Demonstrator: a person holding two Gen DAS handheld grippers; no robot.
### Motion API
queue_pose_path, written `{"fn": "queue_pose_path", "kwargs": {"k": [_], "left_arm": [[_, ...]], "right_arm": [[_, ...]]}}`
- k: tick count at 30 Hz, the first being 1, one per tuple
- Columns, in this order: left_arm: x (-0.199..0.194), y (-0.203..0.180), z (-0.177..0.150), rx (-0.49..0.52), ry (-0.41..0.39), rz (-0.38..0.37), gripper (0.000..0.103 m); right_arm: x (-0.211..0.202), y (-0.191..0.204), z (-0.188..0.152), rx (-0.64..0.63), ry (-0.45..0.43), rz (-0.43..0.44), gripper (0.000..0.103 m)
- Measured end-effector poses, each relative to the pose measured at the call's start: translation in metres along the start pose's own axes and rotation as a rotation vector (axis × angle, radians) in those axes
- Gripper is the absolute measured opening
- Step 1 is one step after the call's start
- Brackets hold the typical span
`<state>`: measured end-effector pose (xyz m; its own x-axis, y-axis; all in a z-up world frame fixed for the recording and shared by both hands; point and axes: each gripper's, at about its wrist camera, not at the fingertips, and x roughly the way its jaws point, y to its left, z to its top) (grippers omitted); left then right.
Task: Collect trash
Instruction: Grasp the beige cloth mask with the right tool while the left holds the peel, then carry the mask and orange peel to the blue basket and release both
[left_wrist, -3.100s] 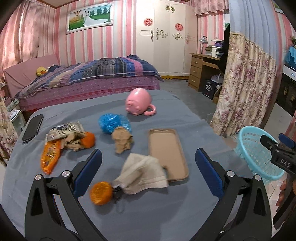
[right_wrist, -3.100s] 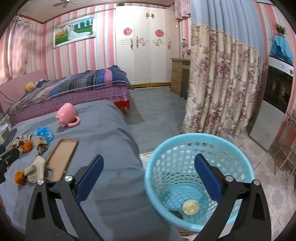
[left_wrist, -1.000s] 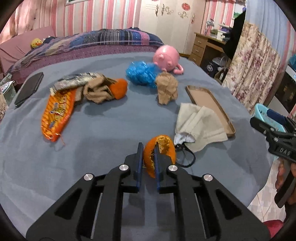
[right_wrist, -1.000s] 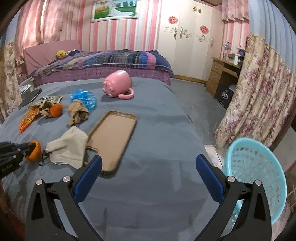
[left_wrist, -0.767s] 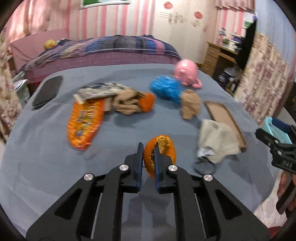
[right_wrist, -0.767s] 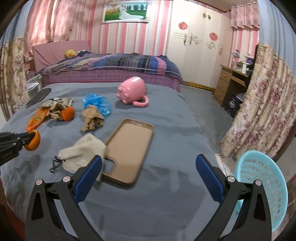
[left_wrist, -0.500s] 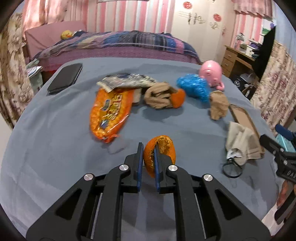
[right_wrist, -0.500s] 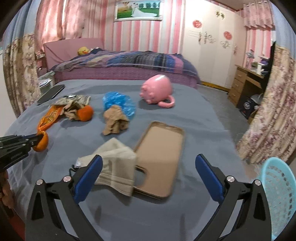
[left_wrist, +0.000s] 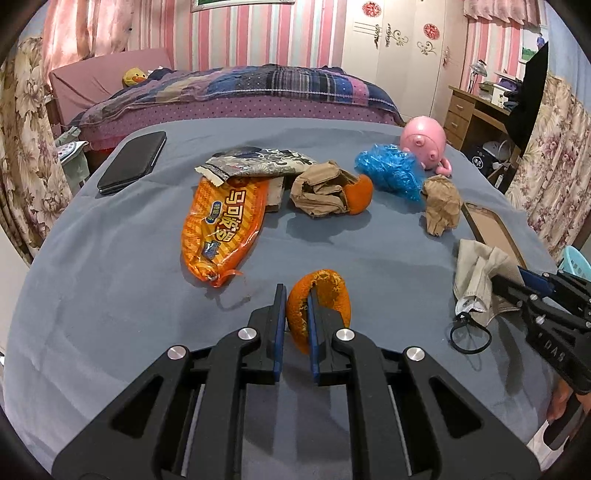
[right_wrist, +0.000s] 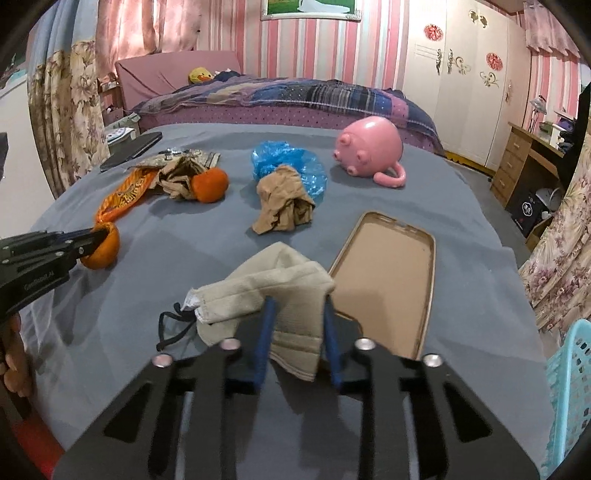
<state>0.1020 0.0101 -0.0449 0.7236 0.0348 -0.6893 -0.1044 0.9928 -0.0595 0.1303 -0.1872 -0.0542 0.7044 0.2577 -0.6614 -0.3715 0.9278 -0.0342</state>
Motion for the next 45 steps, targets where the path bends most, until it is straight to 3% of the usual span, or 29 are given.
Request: {"fn": "queue_pose_path", "kwargs": {"k": [11, 25, 33, 40, 45], "left_arm": [[-0.001, 0.010, 0.000, -0.060, 0.014, -0.024, 0.009], [-0.024, -0.023, 0.006, -0.015, -0.011, -0.049, 0.009], [-0.035, -0.082, 0.015, 0.081, -0.031, -0.128, 0.009], [-0.037, -0.160, 0.022, 0.183, -0.036, -0.236, 0.009], [-0.036, -0.217, 0.024, 0.235, -0.024, -0.332, 0.009]], "right_arm": [[-0.040, -0.027, 0.001, 0.064, -0.101, -0.017, 0.015], [-0.079, -0.078, -0.020, 0.174, -0.140, -0.053, 0.014], [-0.111, -0.120, -0.030, 0.239, -0.201, -0.113, 0.014], [-0.153, -0.170, -0.041, 0.262, -0.238, -0.233, 0.005], [-0.179, -0.215, -0.054, 0.293, -0.241, -0.314, 0.004]]}}
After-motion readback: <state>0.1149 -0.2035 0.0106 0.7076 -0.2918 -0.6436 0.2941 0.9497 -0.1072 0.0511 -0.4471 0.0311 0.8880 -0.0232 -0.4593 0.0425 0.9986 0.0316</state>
